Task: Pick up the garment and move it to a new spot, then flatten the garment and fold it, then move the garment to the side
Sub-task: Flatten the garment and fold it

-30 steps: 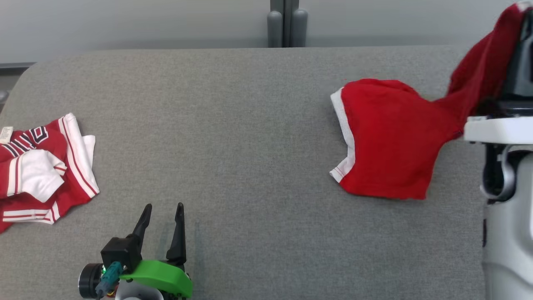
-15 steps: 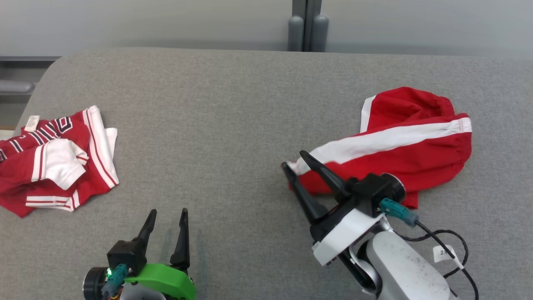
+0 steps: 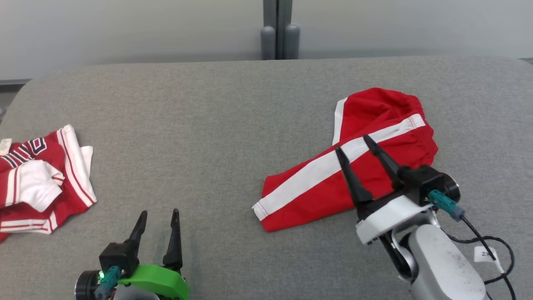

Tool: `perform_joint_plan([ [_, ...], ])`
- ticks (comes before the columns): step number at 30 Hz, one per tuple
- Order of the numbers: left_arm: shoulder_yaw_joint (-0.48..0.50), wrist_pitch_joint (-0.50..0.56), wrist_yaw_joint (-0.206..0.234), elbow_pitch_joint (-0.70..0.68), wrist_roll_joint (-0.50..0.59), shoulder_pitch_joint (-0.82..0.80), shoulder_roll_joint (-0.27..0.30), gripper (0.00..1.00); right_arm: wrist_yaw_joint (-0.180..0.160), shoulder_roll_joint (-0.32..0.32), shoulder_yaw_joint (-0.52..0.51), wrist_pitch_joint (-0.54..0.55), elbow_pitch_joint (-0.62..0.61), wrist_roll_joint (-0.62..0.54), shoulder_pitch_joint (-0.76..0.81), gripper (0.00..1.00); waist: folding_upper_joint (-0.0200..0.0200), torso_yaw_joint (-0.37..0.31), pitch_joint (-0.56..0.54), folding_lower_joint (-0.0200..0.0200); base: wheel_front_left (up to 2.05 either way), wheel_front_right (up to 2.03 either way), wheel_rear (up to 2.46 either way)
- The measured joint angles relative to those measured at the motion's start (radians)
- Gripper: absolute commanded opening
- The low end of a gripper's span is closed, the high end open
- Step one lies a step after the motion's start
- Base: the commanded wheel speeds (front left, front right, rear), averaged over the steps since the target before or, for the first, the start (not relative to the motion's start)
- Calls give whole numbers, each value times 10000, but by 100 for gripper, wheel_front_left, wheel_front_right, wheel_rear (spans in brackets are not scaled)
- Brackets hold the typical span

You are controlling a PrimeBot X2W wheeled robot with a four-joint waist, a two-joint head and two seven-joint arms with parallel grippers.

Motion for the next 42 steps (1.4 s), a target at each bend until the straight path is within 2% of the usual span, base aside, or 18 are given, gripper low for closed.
perform_joint_plan([
  [3,46,2,19,-12,12,-18,0,100,0,-8,-844,0,59,-602,320,100,0,-289,-44,0,0,0,0],
  [10,155,2,86,13,65,-6,0,100,0,-12,-2240,0,261,-1076,1187,100,0,-894,-174,0,0,0,0],
  [16,142,2,81,31,58,306,0,100,0,-4,-2677,0,504,-1035,1802,100,0,-1216,-368,0,0,0,0],
  [25,27,2,19,17,-171,385,0,100,0,-4,-2708,0,543,-991,1952,100,0,-1474,-484,0,0,0,0],
  [30,-709,2,-98,343,-861,300,-4,100,0,-4,-2493,0,470,-961,1854,100,0,-1469,-334,0,0,0,0],
  [36,-2251,2,-136,941,-2044,-243,-17,100,0,2,-2180,0,479,-932,1560,100,0,-1616,3,0,0,0,0],
  [42,-2968,2,-136,1478,-2809,-609,-19,100,0,-6,-2199,0,451,-999,1433,100,0,-1902,345,0,0,0,0],
])
